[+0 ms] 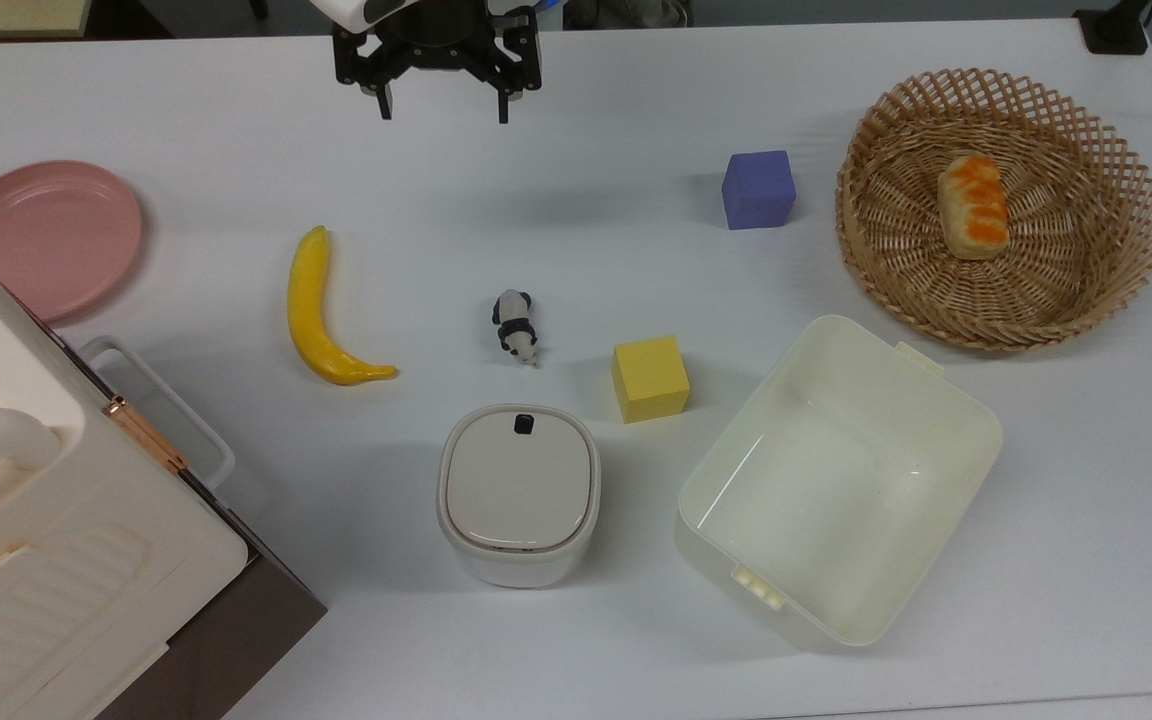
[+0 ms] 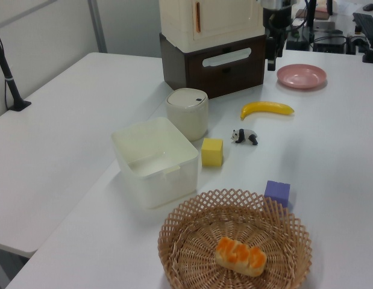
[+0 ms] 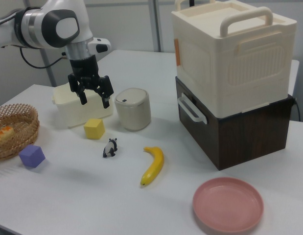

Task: Open the drawer

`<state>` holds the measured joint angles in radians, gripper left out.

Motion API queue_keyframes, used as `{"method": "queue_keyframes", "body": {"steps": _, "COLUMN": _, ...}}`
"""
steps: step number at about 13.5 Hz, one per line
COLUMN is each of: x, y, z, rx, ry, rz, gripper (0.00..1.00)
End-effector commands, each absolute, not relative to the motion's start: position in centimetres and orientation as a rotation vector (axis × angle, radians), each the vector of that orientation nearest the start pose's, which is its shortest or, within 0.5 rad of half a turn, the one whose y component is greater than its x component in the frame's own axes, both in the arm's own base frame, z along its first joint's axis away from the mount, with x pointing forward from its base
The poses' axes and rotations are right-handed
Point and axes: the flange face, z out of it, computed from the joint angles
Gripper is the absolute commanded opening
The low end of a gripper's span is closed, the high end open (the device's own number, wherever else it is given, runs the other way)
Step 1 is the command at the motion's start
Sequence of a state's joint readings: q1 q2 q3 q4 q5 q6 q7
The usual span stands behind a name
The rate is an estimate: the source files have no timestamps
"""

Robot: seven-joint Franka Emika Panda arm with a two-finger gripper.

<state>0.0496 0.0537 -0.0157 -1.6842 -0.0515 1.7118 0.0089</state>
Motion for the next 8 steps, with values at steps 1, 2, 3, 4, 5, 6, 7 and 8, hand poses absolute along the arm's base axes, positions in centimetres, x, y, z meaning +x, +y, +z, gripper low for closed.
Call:
{"method": "queue_keyframes", "body": {"steps": 1, "x": 56.68, "y": 1.43, "z": 55.96, "rx": -3.200, "ry": -0.080, "rz": 0.082, "gripper": 1.00}}
{"method": "queue_keyframes", "body": {"steps": 2, "x": 56.71, "y": 1.62, "z": 55.87, "rx": -3.199, "ry": -0.078, "rz": 0.084, "gripper": 1.00}}
{"method": "queue_keyframes", "body": {"steps": 3, "x": 56.69, "y": 1.62, "z": 55.86, "rx": -3.199, "ry": -0.073, "rz": 0.087, "gripper": 1.00}}
{"method": "queue_keyframes", "body": {"steps": 4, "x": 56.68, "y": 1.61, "z": 55.84, "rx": -3.199, "ry": -0.073, "rz": 0.089, "gripper": 1.00}}
{"method": "queue_keyframes", "body": {"steps": 5, "x": 56.61, "y": 1.52, "z": 55.80, "rx": -3.199, "ry": -0.070, "rz": 0.099, "gripper": 0.95}}
{"method": "queue_keyframes", "body": {"steps": 6, "x": 56.47, "y": 1.51, "z": 55.81, "rx": -3.198, "ry": -0.079, "rz": 0.111, "gripper": 0.89}}
{"method": "queue_keyframes", "body": {"steps": 7, "x": 56.40, "y": 1.52, "z": 55.76, "rx": -3.196, "ry": -0.081, "rz": 0.121, "gripper": 0.80}}
{"method": "queue_keyframes", "body": {"steps": 8, "x": 56.39, "y": 1.55, "z": 55.68, "rx": -3.193, "ry": -0.083, "rz": 0.124, "gripper": 0.66}}
